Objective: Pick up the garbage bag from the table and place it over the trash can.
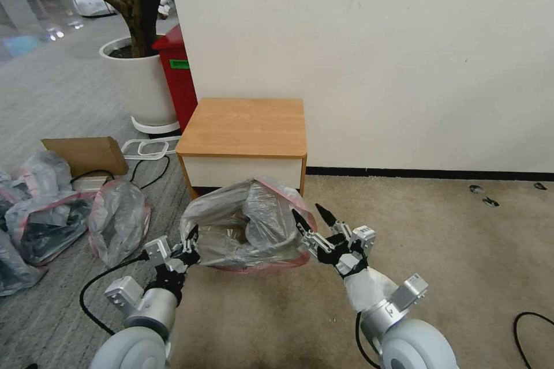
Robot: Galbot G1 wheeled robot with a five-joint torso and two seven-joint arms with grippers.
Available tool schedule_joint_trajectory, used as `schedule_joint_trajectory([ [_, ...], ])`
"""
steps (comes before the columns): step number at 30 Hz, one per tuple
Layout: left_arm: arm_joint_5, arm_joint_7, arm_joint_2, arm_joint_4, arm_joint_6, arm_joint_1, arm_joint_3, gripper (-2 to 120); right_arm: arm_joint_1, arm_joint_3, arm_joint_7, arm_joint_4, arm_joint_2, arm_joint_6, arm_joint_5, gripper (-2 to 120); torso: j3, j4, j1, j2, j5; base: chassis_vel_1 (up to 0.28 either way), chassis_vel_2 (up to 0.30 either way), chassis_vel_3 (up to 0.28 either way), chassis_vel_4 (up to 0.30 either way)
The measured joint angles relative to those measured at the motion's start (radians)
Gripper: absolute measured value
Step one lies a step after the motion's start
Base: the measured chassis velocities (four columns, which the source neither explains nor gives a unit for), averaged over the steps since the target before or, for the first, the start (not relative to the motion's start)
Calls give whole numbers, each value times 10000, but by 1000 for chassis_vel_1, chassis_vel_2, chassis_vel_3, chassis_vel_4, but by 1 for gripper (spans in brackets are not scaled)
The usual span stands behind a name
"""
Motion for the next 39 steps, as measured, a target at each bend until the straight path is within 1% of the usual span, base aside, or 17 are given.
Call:
schedule_joint_trajectory([
  [1,40,8,-12,31,-5,22,3,0,29,-30,-13,-39,33,5,23,44,0,0,0,0,0,0,0,0,0],
  [3,61,12,-19,50,-10,44,7,0,49,-44,-19,-61,51,13,30,43,0,0,0,0,0,0,0,0,0],
  [5,127,46,-35,100,-32,98,32,0,81,-87,-32,-85,93,37,34,31,0,1,0,0,1,0,0,0,0],
  [8,237,99,-55,232,-93,101,56,0,103,-110,-84,-92,139,70,36,20,0,0,0,0,0,0,0,0,0],
  [9,237,99,-55,232,-93,101,56,0,103,-110,-84,-92,139,70,36,20,0,0,0,0,0,0,0,0,0],
  [12,270,144,-72,267,-122,132,90,0,153,-110,-93,-145,154,109,36,7,0,1,0,0,0,0,0,0,0],
  [13,275,157,-72,252,-133,151,103,0,164,-106,-93,-163,148,128,33,0,0,0,0,0,0,0,0,0,0],
  [20,284,187,-66,100,-154,191,134,0,230,-101,-91,-223,130,152,10,0,0,0,0,0,1,0,0,0,0],
  [24,320,310,-60,16,-187,274,175,0,328,-96,-16,-248,118,156,6,0,0,0,0,0,1,0,0,0,0],
  [28,379,590,-53,-41,-271,359,249,0,566,-39,399,-298,49,156,-12,0,0,0,0,0,0,0,0,0,0],
  [39,450,820,-27,-138,-398,465,410,0,1011,126,937,-680,-240,85,-212,0,0,0,0,0,1,0,0,0,0],
])
